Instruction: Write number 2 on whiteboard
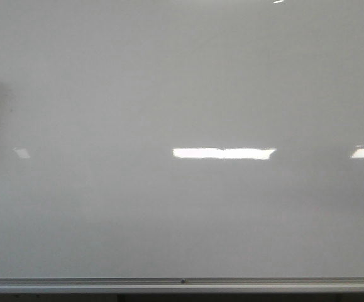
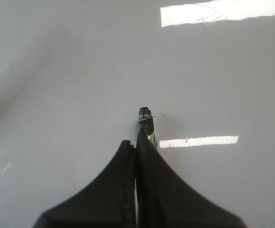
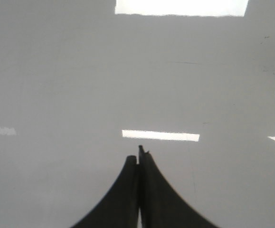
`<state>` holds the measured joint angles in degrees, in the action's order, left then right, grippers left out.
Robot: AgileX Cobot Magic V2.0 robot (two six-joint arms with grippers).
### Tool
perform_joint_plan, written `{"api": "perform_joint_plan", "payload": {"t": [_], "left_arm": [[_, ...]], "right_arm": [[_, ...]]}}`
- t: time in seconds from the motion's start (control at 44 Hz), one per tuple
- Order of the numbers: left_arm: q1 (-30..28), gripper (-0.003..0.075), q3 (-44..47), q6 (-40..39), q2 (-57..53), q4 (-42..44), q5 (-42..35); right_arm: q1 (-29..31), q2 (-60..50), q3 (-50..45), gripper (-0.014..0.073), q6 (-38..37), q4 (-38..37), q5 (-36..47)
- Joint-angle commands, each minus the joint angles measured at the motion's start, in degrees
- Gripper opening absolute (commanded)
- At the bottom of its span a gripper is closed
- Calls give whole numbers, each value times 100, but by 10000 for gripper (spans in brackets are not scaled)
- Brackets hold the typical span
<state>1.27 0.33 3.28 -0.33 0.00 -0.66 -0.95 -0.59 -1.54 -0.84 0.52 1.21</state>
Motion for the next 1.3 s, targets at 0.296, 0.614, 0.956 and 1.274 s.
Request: {"api": "perform_joint_plan", "payload": {"t": [0.296, 0.614, 0.956, 1.274], "left_arm": [[-10, -20, 33, -56, -80, 0, -475], [-10, -20, 33, -56, -80, 0, -475], [-10, -20, -189, -65, -80, -307, -704], [-10, -20, -1791, -65, 200, -397, 13]], "right_arm": [[23, -111, 82, -68, 23, 1, 503], [23, -111, 82, -68, 23, 1, 503], [12, -111, 260, -68, 23, 20, 386], [12, 173, 1945, -68, 23, 20, -892]]}}
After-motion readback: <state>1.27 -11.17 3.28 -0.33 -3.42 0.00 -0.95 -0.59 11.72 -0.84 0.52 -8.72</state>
